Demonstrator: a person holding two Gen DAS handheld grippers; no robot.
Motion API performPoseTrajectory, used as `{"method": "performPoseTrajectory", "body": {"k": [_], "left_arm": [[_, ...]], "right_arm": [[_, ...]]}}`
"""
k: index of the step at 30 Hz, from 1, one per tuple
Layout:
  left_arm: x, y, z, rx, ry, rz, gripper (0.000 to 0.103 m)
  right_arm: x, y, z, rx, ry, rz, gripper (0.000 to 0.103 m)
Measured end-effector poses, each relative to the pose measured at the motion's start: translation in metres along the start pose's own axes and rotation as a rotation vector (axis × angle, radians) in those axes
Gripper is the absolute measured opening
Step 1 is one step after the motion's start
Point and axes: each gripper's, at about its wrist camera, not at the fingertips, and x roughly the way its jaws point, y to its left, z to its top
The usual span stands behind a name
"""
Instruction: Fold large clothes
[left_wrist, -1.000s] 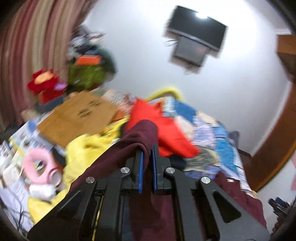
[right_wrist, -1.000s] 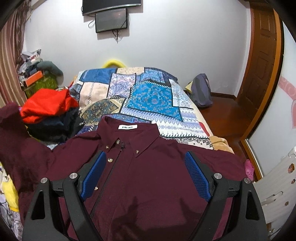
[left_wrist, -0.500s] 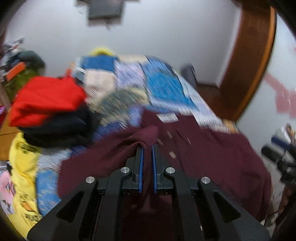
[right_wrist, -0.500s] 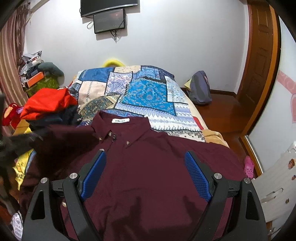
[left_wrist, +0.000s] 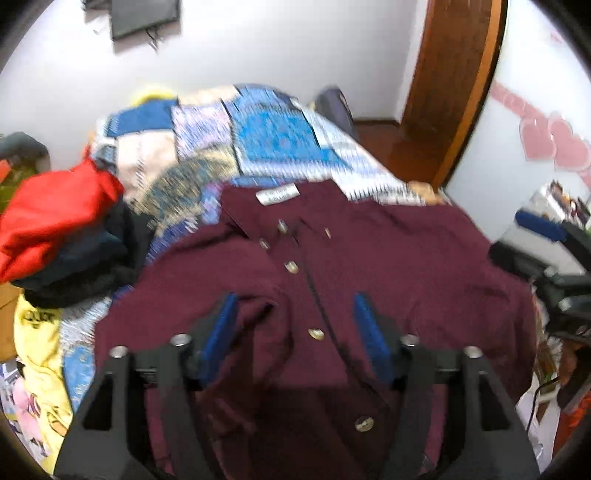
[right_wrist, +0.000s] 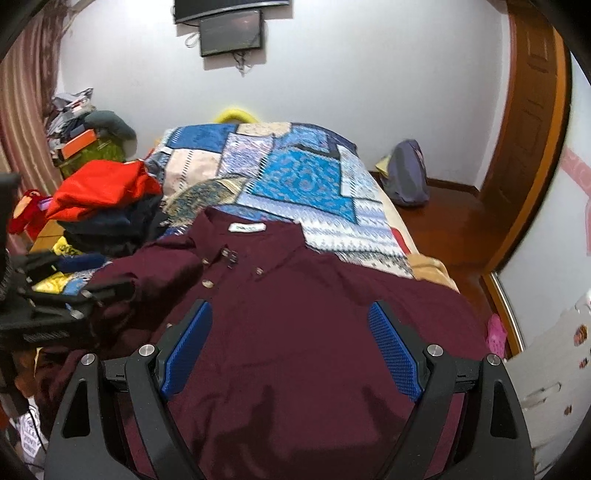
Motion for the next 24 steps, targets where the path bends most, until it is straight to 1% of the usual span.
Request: {"method": "performPoseTrajectory", "body": {"k": [4,5,8,10,12,16,20,24], "left_arm": [[-0.035,0.031,0.009,-0.043,-0.073,0.050,0.084],[-0.045,0.045,0.010,-0.065,-0.092,0.070,0.085],[-0.062,0.082,0.007,-0.109,-0.115,0.128,0.087],[-0.070,0.107,0.002,-0.137,-0.115,0.175,0.089],[-0.075,0.130,-0.006,-0.170,-0.109,0.206,0.089],[-0.080,0.177,-0.027,-0.242,-0.079,0.245,0.089],[-0.077,0.209,-0.052,-0.286,-0.042,0.276,0.089],[-0.071,0.232,-0.075,-0.327,-0.007,0.278,0.089]], "right_arm": [[-0.004,0.025,0.015,-0.060,-0.031,0.040,0.084],[-0.004,0.035,0.020,-0.086,-0.038,0.054,0.084],[-0.001,0.065,0.031,-0.161,-0.048,0.094,0.084],[0.003,0.085,0.036,-0.212,-0.046,0.126,0.084],[0.010,0.107,0.040,-0.265,-0.031,0.160,0.084],[0.034,0.158,0.041,-0.389,0.031,0.225,0.084],[0.068,0.209,0.032,-0.514,0.150,0.300,0.084],[0.100,0.251,0.016,-0.637,0.263,0.307,0.083]]}}
